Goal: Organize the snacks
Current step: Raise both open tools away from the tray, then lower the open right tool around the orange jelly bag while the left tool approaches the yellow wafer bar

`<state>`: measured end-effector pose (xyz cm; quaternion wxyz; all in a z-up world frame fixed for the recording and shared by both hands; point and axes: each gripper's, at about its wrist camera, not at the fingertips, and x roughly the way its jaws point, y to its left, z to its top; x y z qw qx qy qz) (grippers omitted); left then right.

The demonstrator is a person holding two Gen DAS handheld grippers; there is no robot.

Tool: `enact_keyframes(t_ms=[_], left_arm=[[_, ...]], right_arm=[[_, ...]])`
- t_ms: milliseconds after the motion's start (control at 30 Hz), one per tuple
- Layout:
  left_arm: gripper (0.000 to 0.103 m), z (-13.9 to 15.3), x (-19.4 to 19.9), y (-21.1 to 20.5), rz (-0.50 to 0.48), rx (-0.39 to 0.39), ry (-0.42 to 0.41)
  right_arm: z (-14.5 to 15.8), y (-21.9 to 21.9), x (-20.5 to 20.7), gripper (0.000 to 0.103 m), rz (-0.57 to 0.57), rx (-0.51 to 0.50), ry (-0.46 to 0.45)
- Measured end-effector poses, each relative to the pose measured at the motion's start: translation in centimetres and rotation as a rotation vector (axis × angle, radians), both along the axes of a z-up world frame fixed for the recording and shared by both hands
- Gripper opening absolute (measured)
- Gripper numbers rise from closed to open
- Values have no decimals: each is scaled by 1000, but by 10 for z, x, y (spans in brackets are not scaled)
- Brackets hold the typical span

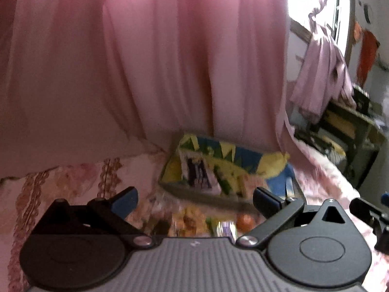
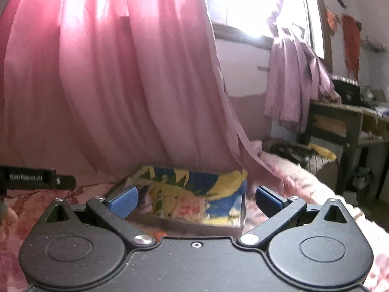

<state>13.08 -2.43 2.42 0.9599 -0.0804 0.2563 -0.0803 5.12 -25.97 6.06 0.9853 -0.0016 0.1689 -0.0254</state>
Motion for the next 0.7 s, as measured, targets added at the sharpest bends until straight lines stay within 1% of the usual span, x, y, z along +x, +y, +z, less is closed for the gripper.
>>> enact_keyframes(t_ms=[133,300,367,567,700], left_arm=[[103,-8,-18,-1,-26,40,43],[103,-20,-35,2,-45,64,109],[103,-24,-39,3,-49,72,140],[103,-39,-39,2,-60,100,258],[103,-48,-33,-5,-113,147,318]], right_arm=[[-9,-2,-15,102,-19,48,70],[-15,2,-25,102,-39,49,125],[-19,3,-25,102,-34,57,170],[-36,6,-18,102,-16,84,312],[-44,3,-8,102,6,127,395]])
